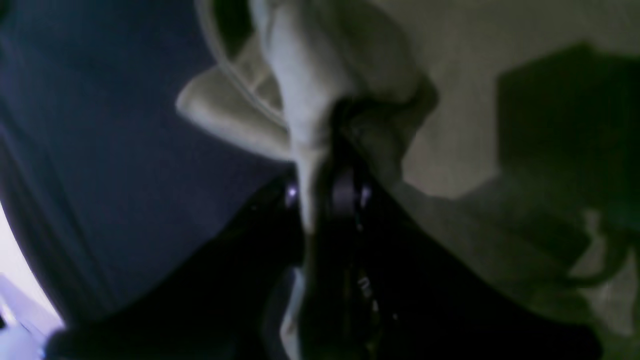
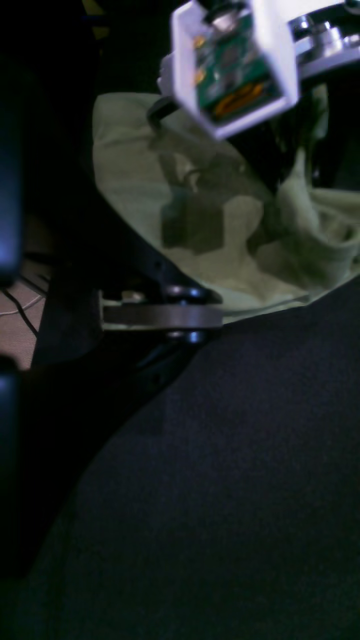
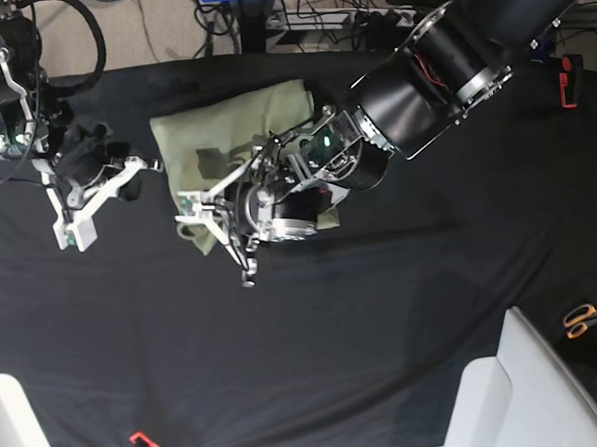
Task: Fold the T-shirt properly
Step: 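Fold the lifted collar section over toward the right gripper with the left gripper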
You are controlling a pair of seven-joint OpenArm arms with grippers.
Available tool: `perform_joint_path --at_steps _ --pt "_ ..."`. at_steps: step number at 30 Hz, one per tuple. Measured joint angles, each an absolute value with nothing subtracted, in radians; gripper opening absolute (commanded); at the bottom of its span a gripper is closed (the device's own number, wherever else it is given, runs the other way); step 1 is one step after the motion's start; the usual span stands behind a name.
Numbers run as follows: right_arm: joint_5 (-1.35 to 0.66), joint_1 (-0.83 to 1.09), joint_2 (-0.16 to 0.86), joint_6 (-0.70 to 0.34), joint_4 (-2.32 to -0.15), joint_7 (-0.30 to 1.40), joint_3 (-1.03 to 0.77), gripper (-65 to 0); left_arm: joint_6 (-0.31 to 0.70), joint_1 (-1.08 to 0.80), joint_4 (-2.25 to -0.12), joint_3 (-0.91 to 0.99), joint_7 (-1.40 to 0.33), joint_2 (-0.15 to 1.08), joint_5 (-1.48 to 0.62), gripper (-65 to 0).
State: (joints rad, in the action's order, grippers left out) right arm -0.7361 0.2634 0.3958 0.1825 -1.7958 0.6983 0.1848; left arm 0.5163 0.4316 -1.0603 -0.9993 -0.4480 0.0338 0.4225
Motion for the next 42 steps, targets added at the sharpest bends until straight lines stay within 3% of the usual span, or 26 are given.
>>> perform_joint_path --at_steps 42 --pt "-0.733 0.261 0.396 0.183 -1.793 0.699 0.184 -65.0 0.52 0.457 -0.998 -1.028 -0.302 0.009 0.434 -65.0"
